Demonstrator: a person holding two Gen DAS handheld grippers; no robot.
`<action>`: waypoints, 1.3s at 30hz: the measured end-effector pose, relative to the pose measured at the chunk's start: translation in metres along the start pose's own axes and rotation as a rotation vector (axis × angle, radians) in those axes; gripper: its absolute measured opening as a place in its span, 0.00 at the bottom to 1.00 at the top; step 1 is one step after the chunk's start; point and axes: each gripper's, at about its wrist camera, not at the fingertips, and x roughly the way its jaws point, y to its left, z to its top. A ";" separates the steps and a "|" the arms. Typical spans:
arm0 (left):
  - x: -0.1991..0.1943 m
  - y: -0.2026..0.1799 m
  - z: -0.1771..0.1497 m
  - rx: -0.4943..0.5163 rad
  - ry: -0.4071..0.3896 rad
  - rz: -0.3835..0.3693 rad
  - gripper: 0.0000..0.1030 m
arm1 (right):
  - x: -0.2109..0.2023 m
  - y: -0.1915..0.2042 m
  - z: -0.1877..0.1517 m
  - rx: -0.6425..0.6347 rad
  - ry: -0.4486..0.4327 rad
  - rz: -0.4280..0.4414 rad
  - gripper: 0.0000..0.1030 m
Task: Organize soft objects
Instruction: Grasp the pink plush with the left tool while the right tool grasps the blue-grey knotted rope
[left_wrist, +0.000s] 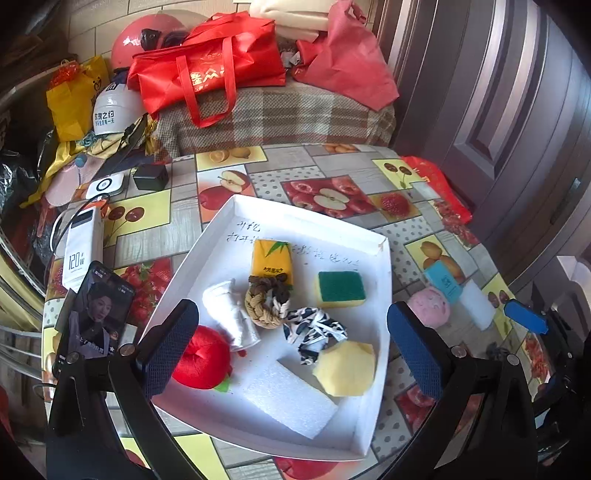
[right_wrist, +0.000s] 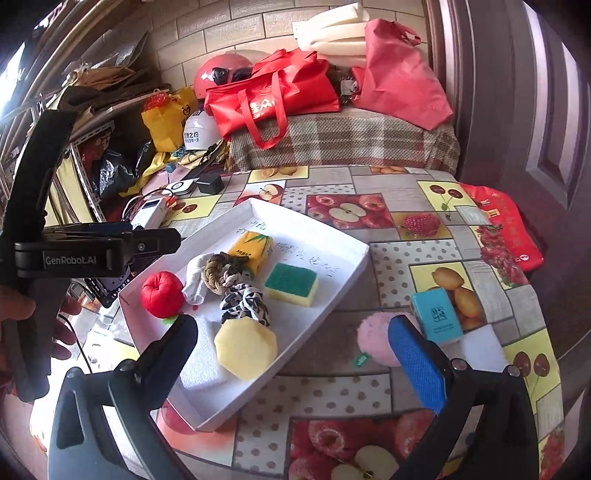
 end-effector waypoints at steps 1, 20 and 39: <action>-0.010 -0.005 -0.004 -0.001 -0.044 -0.015 1.00 | -0.013 -0.005 -0.004 0.002 -0.038 -0.011 1.00; -0.040 -0.077 -0.057 0.055 -0.068 -0.108 1.00 | -0.126 -0.178 -0.066 0.238 -0.163 -0.340 1.00; 0.025 -0.164 -0.065 0.205 0.092 0.091 1.00 | -0.047 -0.174 -0.120 0.069 0.147 -0.127 1.00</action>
